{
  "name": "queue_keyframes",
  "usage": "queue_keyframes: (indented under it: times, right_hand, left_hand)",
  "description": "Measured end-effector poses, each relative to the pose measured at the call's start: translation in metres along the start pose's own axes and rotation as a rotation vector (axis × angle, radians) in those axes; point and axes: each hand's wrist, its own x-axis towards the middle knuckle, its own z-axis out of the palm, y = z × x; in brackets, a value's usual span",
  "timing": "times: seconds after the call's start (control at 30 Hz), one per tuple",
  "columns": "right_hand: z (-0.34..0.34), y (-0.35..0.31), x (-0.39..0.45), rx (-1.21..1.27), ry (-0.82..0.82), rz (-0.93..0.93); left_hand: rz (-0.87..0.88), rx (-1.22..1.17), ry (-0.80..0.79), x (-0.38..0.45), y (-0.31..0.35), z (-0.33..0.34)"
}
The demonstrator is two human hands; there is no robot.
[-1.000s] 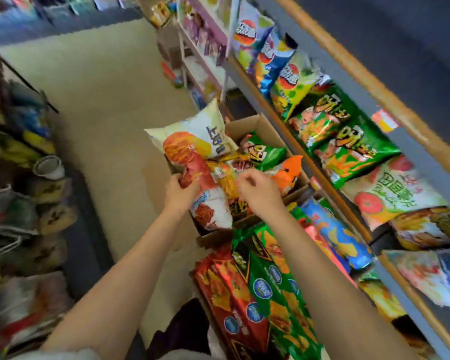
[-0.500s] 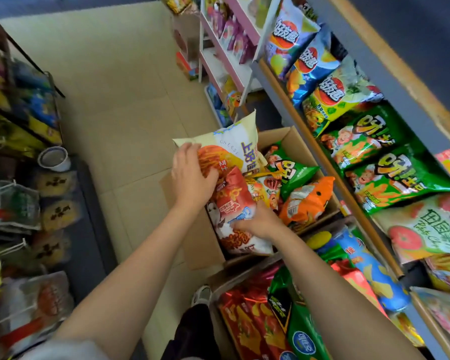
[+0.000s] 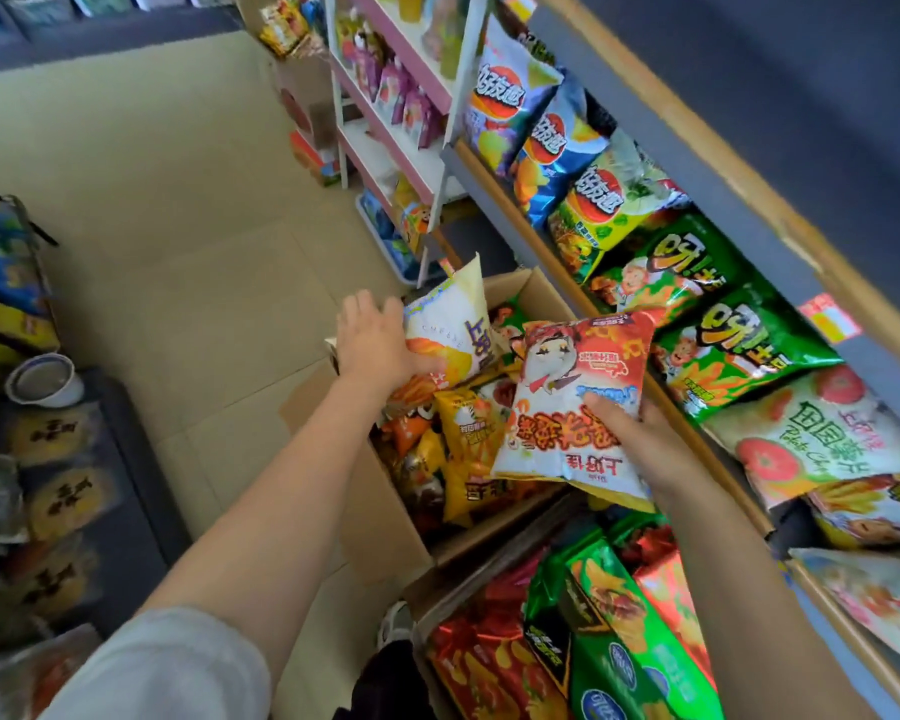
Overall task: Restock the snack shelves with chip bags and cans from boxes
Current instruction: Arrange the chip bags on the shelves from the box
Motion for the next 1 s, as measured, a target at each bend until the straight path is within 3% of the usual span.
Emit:
queue_keyframes:
  times: [0.13, 0.23, 0.33, 0.4, 0.5, 0.6, 0.73, 0.83, 0.93, 1.0]
  right_hand:
    - [0.015, 0.007, 0.005, -0.282, 0.048, 0.163]
    - [0.024, 0.005, -0.005, -0.617, 0.153, -0.120]
    - [0.025, -0.001, -0.014, -0.875, 0.205, -0.452]
    - [0.024, -0.007, -0.014, -1.107, 0.142, -0.598]
    - [0.025, -0.024, -0.011, -1.378, 0.003, -0.696]
    - [0.025, -0.046, -0.006, -1.726, 0.015, -0.761]
    - [0.031, -0.054, 0.008, -2.185, -0.029, -0.829]
    - [0.040, -0.049, 0.024, -2.215, -0.135, -0.818]
    - [0.045, -0.044, 0.039, -1.912, -0.269, -0.676]
    - [0.043, -0.043, 0.042, -1.725, -0.214, -0.574]
  left_hand:
    - [-0.025, -0.151, -0.218, 0.002, 0.010, -0.001]
    - [-0.016, -0.114, -0.291, -0.005, 0.007, 0.010]
    - [-0.053, -0.231, -0.210, -0.016, 0.001, 0.019]
    - [-0.101, -0.376, -0.158, -0.025, -0.004, 0.018]
    - [-0.202, -0.666, 0.014, -0.044, -0.015, 0.009]
    - [-0.289, -0.907, 0.180, -0.067, -0.036, 0.002]
    - [-0.310, -1.197, 0.181, -0.093, -0.053, 0.008]
    - [-0.353, -1.281, 0.116, -0.109, -0.052, 0.019]
    - [-0.447, -1.315, 0.170, -0.123, -0.053, 0.025]
    - [-0.500, -1.350, 0.246, -0.129, -0.058, 0.026]
